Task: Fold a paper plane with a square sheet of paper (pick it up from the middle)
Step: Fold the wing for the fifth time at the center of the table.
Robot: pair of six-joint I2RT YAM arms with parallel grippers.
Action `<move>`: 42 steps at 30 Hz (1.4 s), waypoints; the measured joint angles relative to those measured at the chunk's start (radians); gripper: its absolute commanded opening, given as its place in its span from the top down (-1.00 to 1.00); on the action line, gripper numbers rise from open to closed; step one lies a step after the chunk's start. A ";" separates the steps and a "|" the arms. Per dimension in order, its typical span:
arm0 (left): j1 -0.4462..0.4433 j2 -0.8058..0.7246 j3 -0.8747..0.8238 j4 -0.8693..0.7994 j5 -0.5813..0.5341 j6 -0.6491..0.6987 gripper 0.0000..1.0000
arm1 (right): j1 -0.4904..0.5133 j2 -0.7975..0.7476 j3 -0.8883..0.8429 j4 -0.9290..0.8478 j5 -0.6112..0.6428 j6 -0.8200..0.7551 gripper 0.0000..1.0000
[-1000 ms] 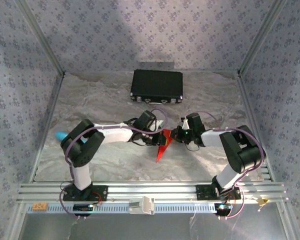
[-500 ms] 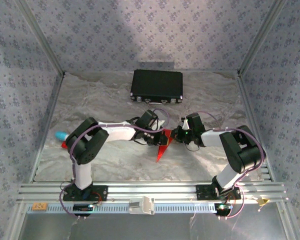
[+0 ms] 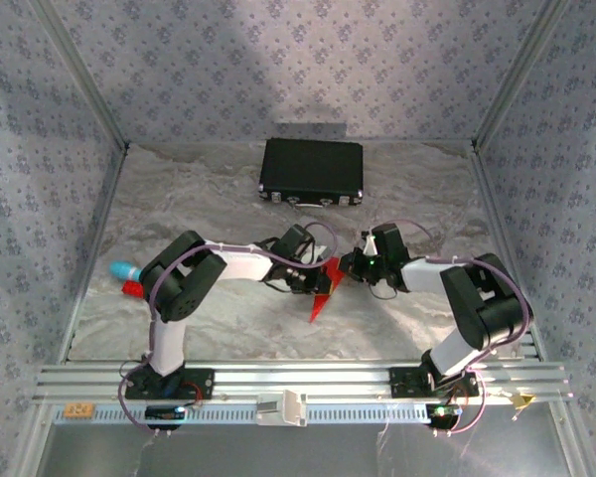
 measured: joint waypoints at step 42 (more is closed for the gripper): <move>0.006 -0.010 -0.049 0.091 0.016 0.005 1.00 | -0.168 -0.009 0.048 0.014 -0.087 -0.056 0.84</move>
